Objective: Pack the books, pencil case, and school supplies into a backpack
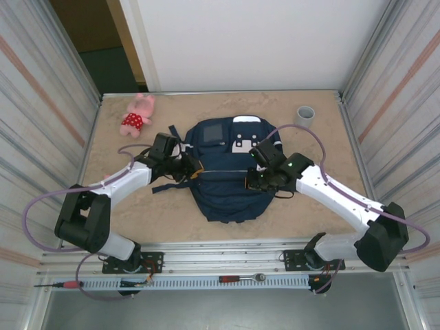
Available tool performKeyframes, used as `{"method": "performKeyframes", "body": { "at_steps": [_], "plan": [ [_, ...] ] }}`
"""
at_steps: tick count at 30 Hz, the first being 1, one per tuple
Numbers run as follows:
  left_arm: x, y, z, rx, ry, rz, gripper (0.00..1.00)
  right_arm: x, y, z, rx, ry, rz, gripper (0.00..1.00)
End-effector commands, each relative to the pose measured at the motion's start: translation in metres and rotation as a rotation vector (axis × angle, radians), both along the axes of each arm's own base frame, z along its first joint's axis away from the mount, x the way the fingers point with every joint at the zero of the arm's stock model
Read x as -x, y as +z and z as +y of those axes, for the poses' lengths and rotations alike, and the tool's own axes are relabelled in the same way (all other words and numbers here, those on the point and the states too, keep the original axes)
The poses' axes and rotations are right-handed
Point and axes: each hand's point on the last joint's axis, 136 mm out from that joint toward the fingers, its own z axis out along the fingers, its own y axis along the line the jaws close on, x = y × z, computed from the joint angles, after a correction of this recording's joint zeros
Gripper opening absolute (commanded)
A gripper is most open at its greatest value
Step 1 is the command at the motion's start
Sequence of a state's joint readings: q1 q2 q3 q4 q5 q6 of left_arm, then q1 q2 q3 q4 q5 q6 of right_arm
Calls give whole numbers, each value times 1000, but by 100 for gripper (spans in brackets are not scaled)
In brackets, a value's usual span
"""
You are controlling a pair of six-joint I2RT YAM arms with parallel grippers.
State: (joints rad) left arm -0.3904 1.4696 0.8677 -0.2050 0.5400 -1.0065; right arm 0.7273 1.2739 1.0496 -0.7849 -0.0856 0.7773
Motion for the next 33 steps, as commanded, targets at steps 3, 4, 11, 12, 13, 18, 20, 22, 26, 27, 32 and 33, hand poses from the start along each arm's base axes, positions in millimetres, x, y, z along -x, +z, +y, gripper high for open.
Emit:
{"method": "performKeyframes", "body": {
  "at_steps": [3, 4, 11, 12, 13, 18, 20, 22, 26, 27, 32, 33],
  "plan": [
    [-28, 16, 55, -175, 86, -109, 3, 8, 6, 5, -99, 35, -14, 0],
    [-29, 17, 59, -195, 77, -118, 4, 7, 12, 16, -165, 57, -30, 0],
    [-35, 40, 61, -222, -5, -255, 37, 2, 4, 19, -208, 46, 5, 0],
    [-34, 45, 60, -231, -30, -295, 47, 2, 3, 20, -209, 60, 8, 0],
    [-35, 52, 59, -248, -56, -341, 56, 2, 4, 24, -219, 80, 4, 0],
    [-22, 85, 37, -378, -379, -722, 67, 1, 11, 40, -283, 177, -12, 0],
    [-7, 98, 14, -361, -579, -896, 70, 0, 12, 42, -294, 188, -8, 0],
    [9, 104, -5, -354, -755, -1035, 71, -1, 13, 44, -303, 199, -13, 0],
    [39, 103, -47, -350, -1105, -1258, 71, -2, 17, 43, -311, 205, -20, 0],
    [46, 98, -57, -350, -1197, -1311, 71, -2, 17, 43, -310, 204, -22, 0],
    [56, 75, -92, -306, -1439, -1426, 71, 0, 16, 37, -304, 197, -20, 0],
    [54, 73, -97, -286, -1440, -1421, 70, 0, 15, 35, -300, 193, -18, 0]
  ]
}}
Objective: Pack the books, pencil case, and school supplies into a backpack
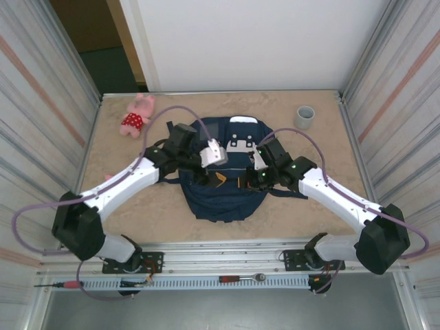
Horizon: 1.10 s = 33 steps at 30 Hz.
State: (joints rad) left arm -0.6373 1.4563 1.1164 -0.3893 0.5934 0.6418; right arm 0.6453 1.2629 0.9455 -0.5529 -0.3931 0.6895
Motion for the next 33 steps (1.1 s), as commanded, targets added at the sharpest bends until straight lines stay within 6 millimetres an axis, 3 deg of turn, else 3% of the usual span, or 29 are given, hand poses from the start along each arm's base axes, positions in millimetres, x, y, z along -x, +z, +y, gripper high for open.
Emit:
{"method": "performKeyframes", "body": {
  "at_steps": [1, 6, 10, 14, 17, 20, 24, 28, 33],
  "plan": [
    [-1, -7, -13, -11, -170, -88, 69, 0, 12, 1, -33, 32, -39, 0],
    [-3, -36, -23, -68, -223, -86, 58, -3, 8, -6, -27, 14, -35, 0],
    [-14, -57, -18, -145, -194, -103, 19, -2, 5, -12, -21, 0, -31, 0],
    [-9, -47, -11, -107, -185, -116, 1, -6, -5, -40, 17, -92, -10, 0],
    [-7, -33, -2, -48, -157, -117, 0, -10, -20, -79, 156, -203, -1, 0],
    [-4, -32, 6, -47, -148, -121, 0, -12, -28, -103, 259, -263, 3, 0],
    [5, -35, 8, -56, -181, -97, 0, -26, -24, -106, 252, -292, -40, 0],
    [28, -35, -1, -46, -274, -78, 0, -45, -17, -102, 223, -304, -110, 0],
    [55, -40, -5, -58, -372, -40, 0, -75, -16, -115, 248, -331, -146, 0]
  ]
}}
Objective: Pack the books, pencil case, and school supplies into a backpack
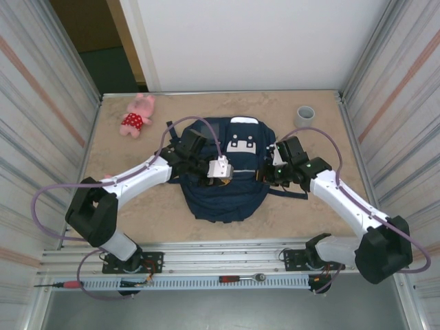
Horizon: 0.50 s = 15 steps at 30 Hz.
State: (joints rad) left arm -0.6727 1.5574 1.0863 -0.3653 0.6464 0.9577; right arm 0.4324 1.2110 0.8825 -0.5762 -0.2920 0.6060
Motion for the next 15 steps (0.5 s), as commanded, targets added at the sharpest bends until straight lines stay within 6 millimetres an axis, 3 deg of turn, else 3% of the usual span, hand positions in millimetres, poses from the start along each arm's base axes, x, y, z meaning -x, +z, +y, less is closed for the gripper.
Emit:
{"method": "performKeyframes", "body": {
  "at_steps": [1, 6, 11, 12, 14, 15],
  "plan": [
    [42, 2, 10, -22, -111, 99, 0, -43, 0, -45, 135, -134, -76, 0],
    [47, 6, 14, -16, -128, 74, 0, -72, 1, -54, 66, -145, -94, 0],
    [44, 8, 14, -9, -95, 70, 2, -82, -3, -43, 12, -93, -100, 0],
    [39, 12, 13, 0, -56, 73, 8, -80, 0, -41, 4, -85, -108, 7],
    [27, 24, 13, 36, 44, 101, 25, -73, 7, -41, 5, -82, -118, 38],
    [19, 35, 15, 67, 113, 130, 37, -67, 14, -44, 12, -91, -118, 48]
  ]
}}
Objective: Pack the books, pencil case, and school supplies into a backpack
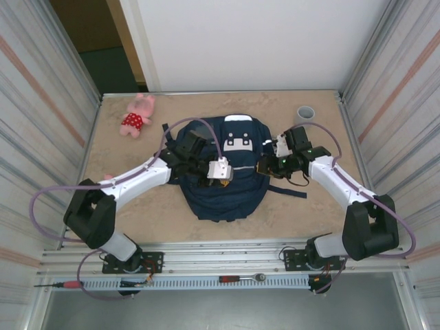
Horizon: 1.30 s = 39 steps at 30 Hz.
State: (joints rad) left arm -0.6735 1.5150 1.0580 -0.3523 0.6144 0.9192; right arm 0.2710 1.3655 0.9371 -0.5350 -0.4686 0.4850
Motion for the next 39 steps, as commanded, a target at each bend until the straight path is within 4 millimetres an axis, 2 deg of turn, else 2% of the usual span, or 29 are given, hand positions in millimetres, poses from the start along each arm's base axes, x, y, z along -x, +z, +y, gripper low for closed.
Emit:
{"method": "performKeyframes", "body": {
  "at_steps": [1, 3, 5, 8, 10, 11, 14, 16, 19, 23, 26, 28, 30, 32, 34, 36, 39],
  "plan": [
    [12, 42, 12, 108, 135, 172, 48, -26, 34, -35, 104, -132, -158, 54],
    [-4, 62, 24, 173, 268, 234, 61, -13, 54, -41, 114, -150, -176, 64],
    [-21, 78, 39, 231, 411, 271, 63, -2, 76, -44, 109, -169, -206, 66],
    [-43, 91, 61, 240, 631, 282, 63, 9, 110, -24, -5, -118, -270, 52],
    [-54, 95, 72, 230, 764, 318, 63, 11, 125, -8, -55, -89, -297, 44],
    [-54, 94, 73, 231, 785, 351, 62, 11, 128, 1, -75, -76, -312, 42],
    [-53, 81, 72, 273, 845, 446, 62, 5, 123, 30, -130, -39, -326, 38],
    [-52, 65, 68, 300, 860, 510, 58, 1, 106, 47, -136, -10, -292, 36],
    [-51, 27, 67, 260, 897, 597, 52, -3, 57, 57, -110, -11, -196, 29],
    [-42, -48, 78, 97, 983, 683, 43, 0, -40, 38, -26, -135, -22, 26],
    [-33, -97, 97, -9, 1091, 704, 40, 13, -91, 26, 29, -198, 55, 25],
    [-29, -113, 104, -33, 1136, 715, 40, 20, -110, 22, 53, -213, 89, 25],
    [-28, -117, 107, -31, 1152, 713, 41, 22, -117, 24, 65, -205, 103, 24],
    [-34, -109, 107, -8, 1158, 690, 42, 18, -108, 32, 60, -174, 82, 25],
    [-42, -91, 106, 30, 1157, 644, 45, 11, -87, 38, 68, -149, 40, 28],
    [-52, -65, 108, 73, 1154, 576, 48, 1, -58, 37, 80, -145, -31, 28],
    [-71, -20, 122, 178, 1177, 471, 54, -18, 2, 17, 102, -163, -173, 30]
  ]
}}
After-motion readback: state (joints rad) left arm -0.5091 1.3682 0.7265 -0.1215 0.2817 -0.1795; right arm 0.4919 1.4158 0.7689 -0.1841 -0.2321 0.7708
